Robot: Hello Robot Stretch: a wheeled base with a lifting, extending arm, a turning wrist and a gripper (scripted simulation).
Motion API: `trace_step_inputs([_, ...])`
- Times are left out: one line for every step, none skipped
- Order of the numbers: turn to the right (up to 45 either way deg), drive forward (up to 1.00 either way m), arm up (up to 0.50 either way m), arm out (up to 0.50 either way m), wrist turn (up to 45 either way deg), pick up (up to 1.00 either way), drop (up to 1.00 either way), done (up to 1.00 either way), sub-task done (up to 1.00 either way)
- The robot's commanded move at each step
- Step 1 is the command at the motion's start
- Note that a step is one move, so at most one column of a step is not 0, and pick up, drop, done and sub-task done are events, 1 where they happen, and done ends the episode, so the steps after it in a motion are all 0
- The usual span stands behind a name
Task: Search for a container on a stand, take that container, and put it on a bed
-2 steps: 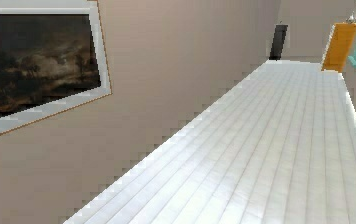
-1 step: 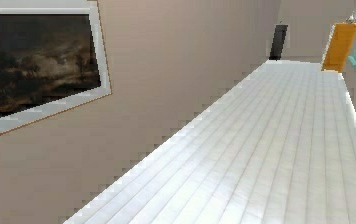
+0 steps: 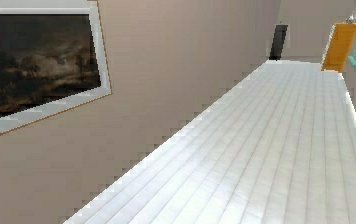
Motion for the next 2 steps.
trace_step_inputs([0.0,0.00,0.00,0.00,45.0,0.00,0.00,0.00,0.00])
trace_step_inputs([0.0,0.00,0.00,0.00,45.0,0.00,0.00,0.00,0.00])
